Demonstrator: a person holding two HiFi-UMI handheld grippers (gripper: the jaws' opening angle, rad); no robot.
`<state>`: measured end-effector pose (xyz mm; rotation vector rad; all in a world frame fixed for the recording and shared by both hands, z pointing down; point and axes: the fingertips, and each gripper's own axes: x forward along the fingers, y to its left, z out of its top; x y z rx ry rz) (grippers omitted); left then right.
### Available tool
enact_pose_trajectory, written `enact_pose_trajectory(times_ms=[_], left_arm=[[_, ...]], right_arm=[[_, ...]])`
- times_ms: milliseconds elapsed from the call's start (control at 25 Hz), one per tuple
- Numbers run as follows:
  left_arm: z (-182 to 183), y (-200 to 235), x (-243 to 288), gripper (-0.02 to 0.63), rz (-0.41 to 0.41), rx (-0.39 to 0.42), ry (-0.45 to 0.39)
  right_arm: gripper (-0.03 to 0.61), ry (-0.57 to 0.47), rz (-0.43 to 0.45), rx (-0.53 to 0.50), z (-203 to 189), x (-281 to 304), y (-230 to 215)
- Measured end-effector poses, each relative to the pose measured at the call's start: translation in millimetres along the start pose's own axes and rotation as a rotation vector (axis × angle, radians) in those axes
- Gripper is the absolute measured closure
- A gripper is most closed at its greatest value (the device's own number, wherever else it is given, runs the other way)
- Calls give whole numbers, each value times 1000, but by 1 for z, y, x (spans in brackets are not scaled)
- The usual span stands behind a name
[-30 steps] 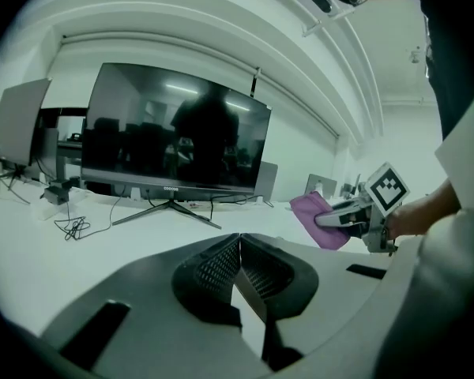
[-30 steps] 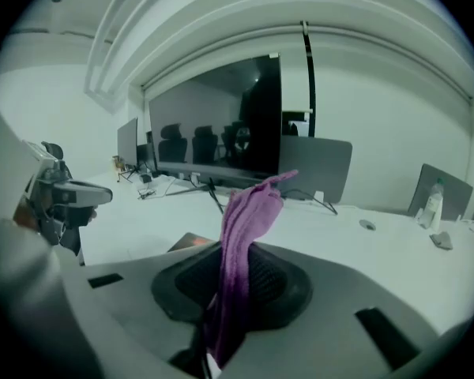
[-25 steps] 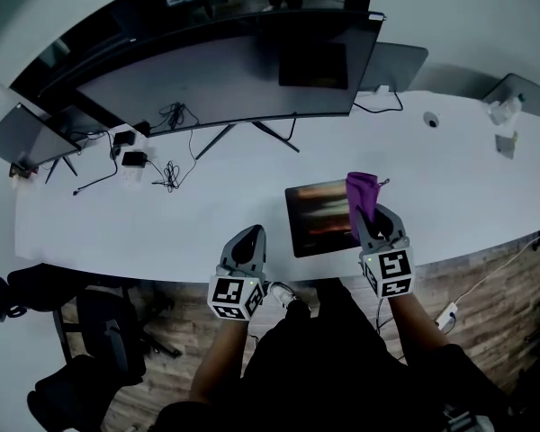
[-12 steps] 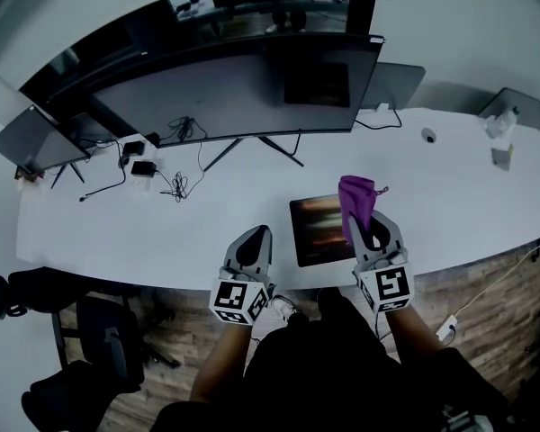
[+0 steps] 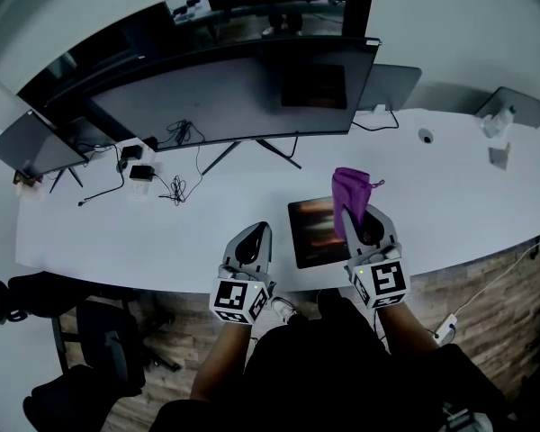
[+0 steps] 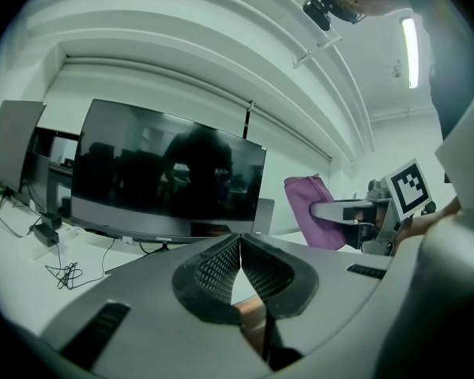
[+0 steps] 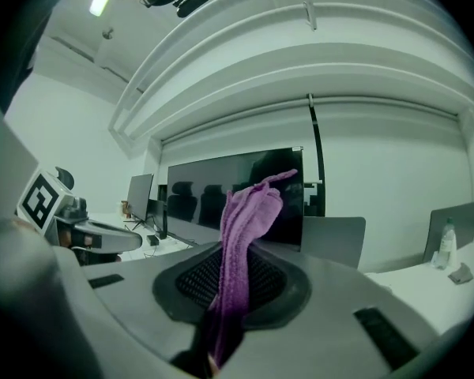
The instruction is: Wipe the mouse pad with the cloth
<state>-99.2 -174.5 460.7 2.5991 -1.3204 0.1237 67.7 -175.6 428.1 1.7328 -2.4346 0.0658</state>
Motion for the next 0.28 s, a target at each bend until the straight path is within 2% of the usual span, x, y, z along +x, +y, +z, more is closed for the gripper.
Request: enact_pose_trajectory(times_ms=[280], left_arm=[[5, 0, 9, 592, -1, 6, -14]], right_arm=[[512, 0, -1, 4, 0, 8, -5]])
